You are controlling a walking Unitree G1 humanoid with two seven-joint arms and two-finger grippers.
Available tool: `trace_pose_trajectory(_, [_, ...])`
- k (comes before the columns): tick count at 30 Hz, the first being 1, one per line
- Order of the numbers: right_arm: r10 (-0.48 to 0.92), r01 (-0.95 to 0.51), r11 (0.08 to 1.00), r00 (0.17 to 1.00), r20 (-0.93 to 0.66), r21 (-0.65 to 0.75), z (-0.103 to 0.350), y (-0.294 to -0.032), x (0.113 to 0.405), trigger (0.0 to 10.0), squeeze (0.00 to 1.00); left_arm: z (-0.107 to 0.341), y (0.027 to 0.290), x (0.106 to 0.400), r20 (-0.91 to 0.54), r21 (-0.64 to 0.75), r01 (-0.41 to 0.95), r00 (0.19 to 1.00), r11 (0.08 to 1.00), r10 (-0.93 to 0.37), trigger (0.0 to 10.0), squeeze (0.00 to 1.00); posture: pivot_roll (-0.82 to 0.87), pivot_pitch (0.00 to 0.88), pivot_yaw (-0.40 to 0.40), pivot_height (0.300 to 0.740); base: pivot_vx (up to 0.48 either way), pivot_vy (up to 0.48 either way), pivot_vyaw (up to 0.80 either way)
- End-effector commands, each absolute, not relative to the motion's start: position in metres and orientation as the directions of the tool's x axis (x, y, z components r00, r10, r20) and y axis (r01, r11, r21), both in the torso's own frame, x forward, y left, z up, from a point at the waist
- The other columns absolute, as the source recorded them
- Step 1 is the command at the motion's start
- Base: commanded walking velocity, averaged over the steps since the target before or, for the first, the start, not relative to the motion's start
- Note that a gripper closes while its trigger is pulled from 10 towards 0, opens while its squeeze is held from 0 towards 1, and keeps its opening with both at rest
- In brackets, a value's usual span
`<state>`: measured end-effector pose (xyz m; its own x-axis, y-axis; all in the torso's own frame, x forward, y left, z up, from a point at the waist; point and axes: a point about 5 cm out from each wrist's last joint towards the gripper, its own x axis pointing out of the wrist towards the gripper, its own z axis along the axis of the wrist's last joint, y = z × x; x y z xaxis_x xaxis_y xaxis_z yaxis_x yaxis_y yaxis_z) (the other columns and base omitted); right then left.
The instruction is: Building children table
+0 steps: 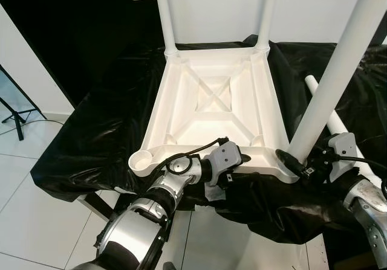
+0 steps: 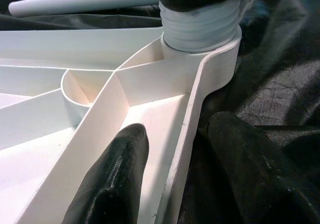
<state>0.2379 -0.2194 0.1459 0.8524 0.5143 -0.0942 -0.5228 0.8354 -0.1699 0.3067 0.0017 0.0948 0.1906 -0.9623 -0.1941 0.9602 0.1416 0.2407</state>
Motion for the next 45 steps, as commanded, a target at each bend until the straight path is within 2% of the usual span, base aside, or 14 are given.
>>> trace_pose_trajectory(1, [0.585, -0.602, 0.790, 0.797, -0.147, -0.120, 0.133, -0.207, 0.233, 0.0, 0.00, 0.085, 0.005, 0.303, -0.238, 0.215, 0.968, 0.184, 0.133, -0.954, 10.0, 0.00, -0.19, 0.000, 0.068, 0.740, 0.000, 0.000, 0.00])
trace_pose_trajectory(11, [0.386, -0.395, 0.916, 0.916, -0.113, -0.070, 0.121, -0.206, 0.241, 0.0, 0.00, 0.083, 0.007, 0.302, -0.244, 0.212, 0.969, 0.179, 0.128, -0.953, 10.0, 0.00, -0.20, 0.000, 0.073, 0.740, 0.000, 0.000, 0.00])
trace_pose_trajectory(14, [0.091, -0.092, 0.994, 0.996, -0.022, -0.052, 0.117, -0.187, 0.237, 0.0, 0.00, 0.084, 0.006, 0.303, -0.244, 0.215, 0.969, 0.175, 0.123, -0.954, 9.9, 0.00, -0.19, 0.000, 0.076, 0.740, 0.000, 0.000, 0.00])
trace_pose_trajectory(16, [-0.039, 0.040, 0.998, 0.999, 0.021, -0.038, 0.116, -0.181, 0.230, 0.0, 0.00, 0.085, 0.005, 0.303, -0.242, 0.217, 0.969, 0.172, 0.120, -0.955, 9.9, 0.00, -0.19, 0.000, 0.078, 0.740, 0.000, 0.000, 0.00])
trace_pose_trajectory(22, [-0.153, 0.156, 0.985, 0.987, 0.046, -0.069, 0.116, -0.185, 0.230, 0.0, 0.00, 0.085, 0.007, 0.304, -0.247, 0.220, 0.968, 0.174, 0.120, -0.953, 9.9, 0.00, -0.18, 0.000, 0.080, 0.740, 0.000, 0.000, 0.00])
trace_pose_trajectory(26, [-0.159, 0.162, 0.984, 0.986, 0.046, -0.071, 0.117, -0.186, 0.232, 0.0, 0.00, 0.085, 0.007, 0.304, -0.248, 0.220, 0.968, 0.174, 0.120, -0.953, 9.9, 0.00, -0.19, 0.000, 0.081, 0.740, 0.000, 0.000, 0.00])
trace_pose_trajectory(27, [-0.158, 0.161, 0.984, 0.986, 0.043, -0.078, 0.117, -0.185, 0.234, 9.1, 0.00, 0.084, 0.008, 0.304, -0.248, 0.219, 0.968, 0.174, 0.120, -0.953, 9.9, 0.00, -0.19, 0.000, 0.081, 0.740, 0.000, 0.000, 0.00])
trace_pose_trajectory(29, [-0.149, 0.152, 0.984, 0.988, 0.040, -0.098, 0.117, -0.184, 0.236, 9.1, 0.00, 0.084, 0.008, 0.303, -0.249, 0.219, 0.968, 0.175, 0.120, -0.953, 9.9, 0.00, -0.19, 0.000, 0.081, 0.740, 0.000, 0.000, 0.00])
trace_pose_trajectory(30, [-0.102, 0.107, 0.985, 0.994, 0.046, -0.134, 0.117, -0.179, 0.237, 10.0, 0.00, 0.084, 0.007, 0.303, -0.248, 0.218, 0.968, 0.175, 0.121, -0.953, 9.9, 0.00, -0.19, 0.000, 0.081, 0.740, 0.000, 0.000, 0.00])
trace_pose_trajectory(34, [-0.007, 0.017, 0.983, 0.999, 0.053, -0.183, 0.117, -0.170, 0.234, 10.0, 0.00, 0.084, 0.006, 0.303, -0.246, 0.218, 0.968, 0.174, 0.120, -0.954, 9.9, 0.00, -0.19, 0.000, 0.081, 0.740, 0.000, 0.000, 0.00])
trace_pose_trajectory(35, [0.059, -0.049, 0.984, 0.997, 0.053, -0.172, 0.119, -0.171, 0.233, 10.0, 1.00, 0.085, 0.006, 0.304, -0.244, 0.219, 0.968, 0.175, 0.122, -0.954, 9.9, 0.00, -0.19, 0.000, 0.080, 0.740, 0.000, 0.000, 0.00])
trace_pose_trajectory(39, [0.169, -0.156, 0.972, 0.984, 0.065, -0.175, 0.130, -0.181, 0.236, 10.0, 1.00, 0.086, 0.007, 0.304, -0.243, 0.221, 0.967, 0.180, 0.126, -0.953, 10.0, 0.00, -0.20, 0.000, 0.081, 0.740, 0.000, 0.000, 0.00])
trace_pose_trajectory(40, [0.208, -0.191, 0.961, 0.976, 0.065, -0.200, 0.135, -0.189, 0.239, 10.0, 0.00, 0.085, 0.007, 0.304, -0.244, 0.219, 0.968, 0.177, 0.124, -0.953, 10.0, 0.00, -0.20, 0.000, 0.077, 0.740, 0.000, 0.000, 0.00])
trace_pose_trajectory(45, [0.331, -0.310, 0.912, 0.943, 0.034, -0.268, 0.148, -0.204, 0.244, 10.0, 0.00, 0.085, 0.004, 0.302, -0.239, 0.216, 0.969, 0.175, 0.123, -0.955, 10.0, 0.00, -0.21, 0.000, 0.069, 0.740, 0.000, 0.000, 0.00])
